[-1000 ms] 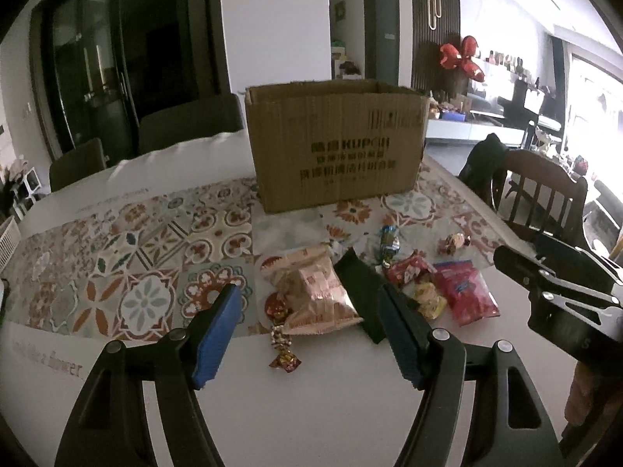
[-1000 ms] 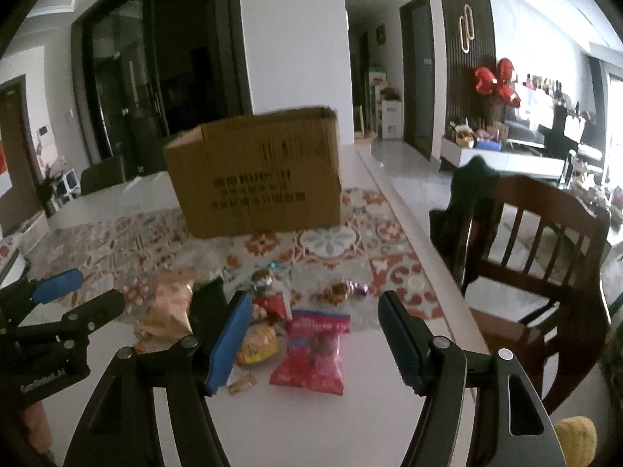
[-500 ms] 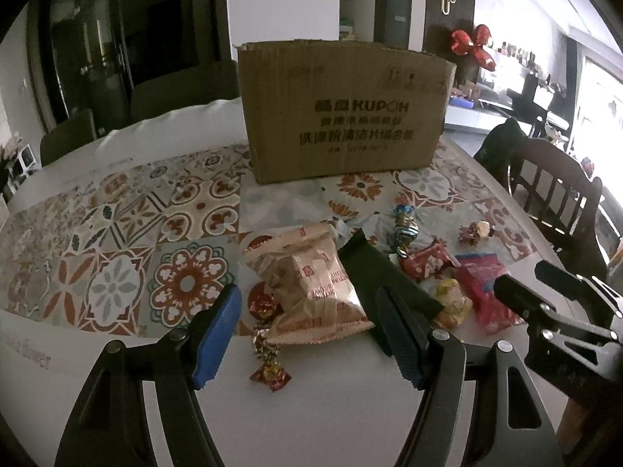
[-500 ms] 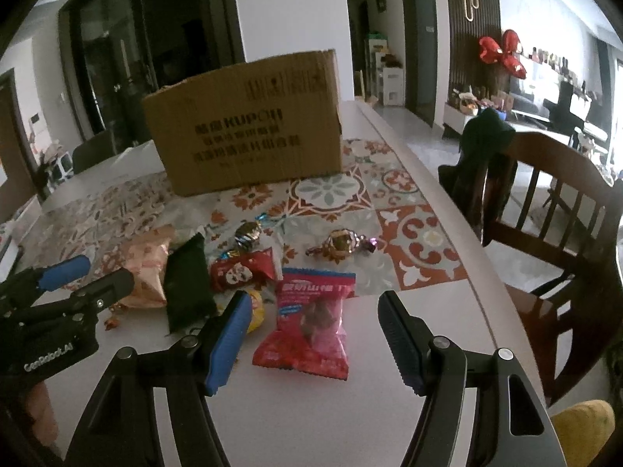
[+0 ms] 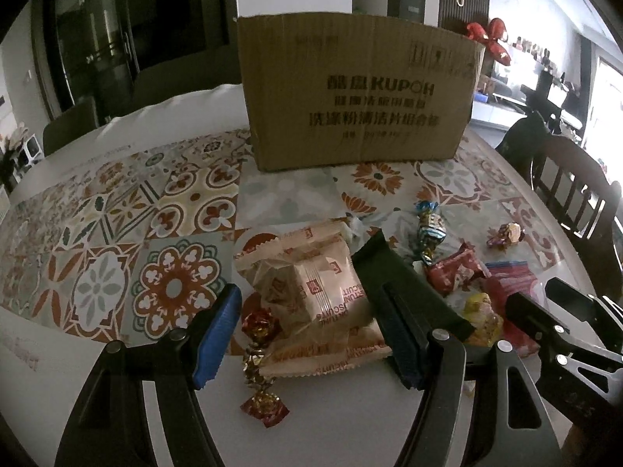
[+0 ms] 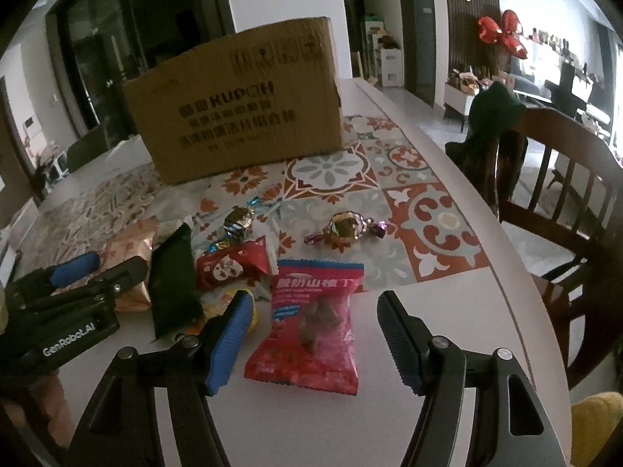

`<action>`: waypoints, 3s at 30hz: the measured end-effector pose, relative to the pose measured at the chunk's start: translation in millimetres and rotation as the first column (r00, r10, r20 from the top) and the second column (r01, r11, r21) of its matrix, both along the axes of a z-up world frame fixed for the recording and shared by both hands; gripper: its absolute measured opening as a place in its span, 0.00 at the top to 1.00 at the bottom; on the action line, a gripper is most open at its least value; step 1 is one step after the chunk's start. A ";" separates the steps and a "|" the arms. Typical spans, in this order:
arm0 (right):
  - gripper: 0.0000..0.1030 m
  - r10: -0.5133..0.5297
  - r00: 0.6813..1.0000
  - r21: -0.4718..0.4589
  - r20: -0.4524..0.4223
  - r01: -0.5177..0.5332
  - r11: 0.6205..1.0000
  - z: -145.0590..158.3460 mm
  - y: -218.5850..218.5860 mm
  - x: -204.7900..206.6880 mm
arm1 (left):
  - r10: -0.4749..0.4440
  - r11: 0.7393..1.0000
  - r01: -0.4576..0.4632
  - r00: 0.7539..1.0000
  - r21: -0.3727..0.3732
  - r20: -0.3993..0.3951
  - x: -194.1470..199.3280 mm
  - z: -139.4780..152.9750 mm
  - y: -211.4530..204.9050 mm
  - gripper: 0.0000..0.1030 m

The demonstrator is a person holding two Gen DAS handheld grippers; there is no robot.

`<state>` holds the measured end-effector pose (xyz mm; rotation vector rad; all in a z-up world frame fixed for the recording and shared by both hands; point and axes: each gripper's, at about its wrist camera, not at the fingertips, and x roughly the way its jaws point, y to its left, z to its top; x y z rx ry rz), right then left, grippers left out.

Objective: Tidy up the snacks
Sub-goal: 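Grasp the beige biscuit pack with the left tool while the right tool grasps the red candy bag, then lift and carry the biscuit pack and red candy bag over the box with both tools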

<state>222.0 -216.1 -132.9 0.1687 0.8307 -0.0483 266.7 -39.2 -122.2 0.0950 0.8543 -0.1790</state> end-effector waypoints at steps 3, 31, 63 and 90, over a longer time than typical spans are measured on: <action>0.42 0.003 1.000 -0.003 -0.008 -0.003 1.000 -1.9 0.7 1.5 | 0.005 1.000 -0.005 1.000 0.004 -0.004 2.8 -2.9 0.2 0.32; 0.66 0.045 0.998 0.007 0.050 -0.045 0.999 14.7 6.9 -9.9 | -0.014 0.999 0.016 0.999 -0.041 0.046 -17.2 22.1 3.5 0.59; 0.66 0.107 0.923 -0.005 0.369 -0.113 0.994 130.9 9.1 -13.6 | -0.066 0.993 0.094 0.939 -0.068 0.338 -35.9 141.5 5.5 0.59; 0.66 0.165 0.911 -0.023 0.379 -0.169 0.985 184.7 -14.8 103.5 | -0.138 0.986 0.164 0.925 -0.044 0.353 66.7 198.9 -13.9 0.59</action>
